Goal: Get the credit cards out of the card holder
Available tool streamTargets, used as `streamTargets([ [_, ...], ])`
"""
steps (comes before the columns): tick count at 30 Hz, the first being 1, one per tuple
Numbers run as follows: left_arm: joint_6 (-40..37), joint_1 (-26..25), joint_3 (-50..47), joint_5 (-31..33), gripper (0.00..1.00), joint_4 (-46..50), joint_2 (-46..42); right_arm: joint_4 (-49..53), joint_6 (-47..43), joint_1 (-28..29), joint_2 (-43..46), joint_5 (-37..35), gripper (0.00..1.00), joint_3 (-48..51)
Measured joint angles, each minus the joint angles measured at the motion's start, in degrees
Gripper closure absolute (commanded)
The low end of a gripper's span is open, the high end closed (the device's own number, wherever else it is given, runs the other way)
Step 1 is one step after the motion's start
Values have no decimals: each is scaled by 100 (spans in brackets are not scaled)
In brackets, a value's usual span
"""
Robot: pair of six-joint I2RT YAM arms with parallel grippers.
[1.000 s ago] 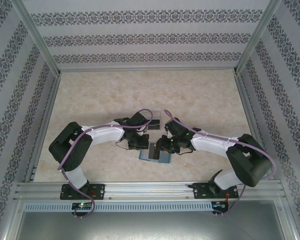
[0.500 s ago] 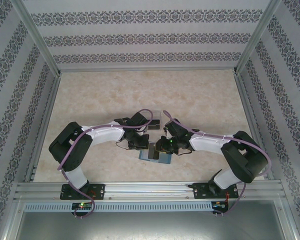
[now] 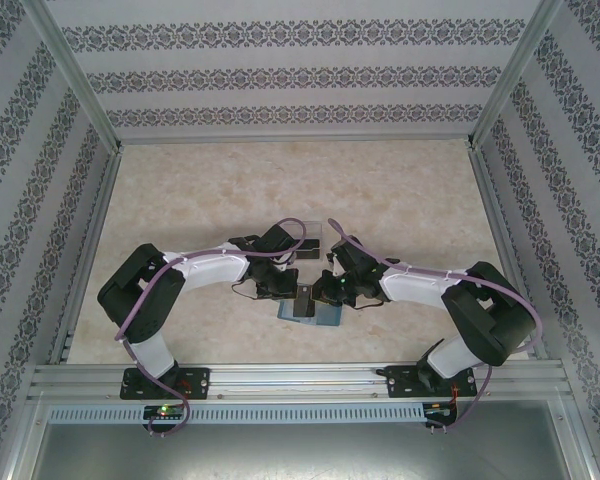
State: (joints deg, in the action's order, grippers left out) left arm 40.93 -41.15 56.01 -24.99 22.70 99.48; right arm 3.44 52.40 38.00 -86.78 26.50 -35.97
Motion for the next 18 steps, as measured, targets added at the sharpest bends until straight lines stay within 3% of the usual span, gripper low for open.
streamTargets([
  [10,0,0,0,2,94,2,0,72,-26,-4,70,-13,94,0],
  [18,-2,-2,0,2,94,0,0,492,-175,-184,605,-162,94,181],
])
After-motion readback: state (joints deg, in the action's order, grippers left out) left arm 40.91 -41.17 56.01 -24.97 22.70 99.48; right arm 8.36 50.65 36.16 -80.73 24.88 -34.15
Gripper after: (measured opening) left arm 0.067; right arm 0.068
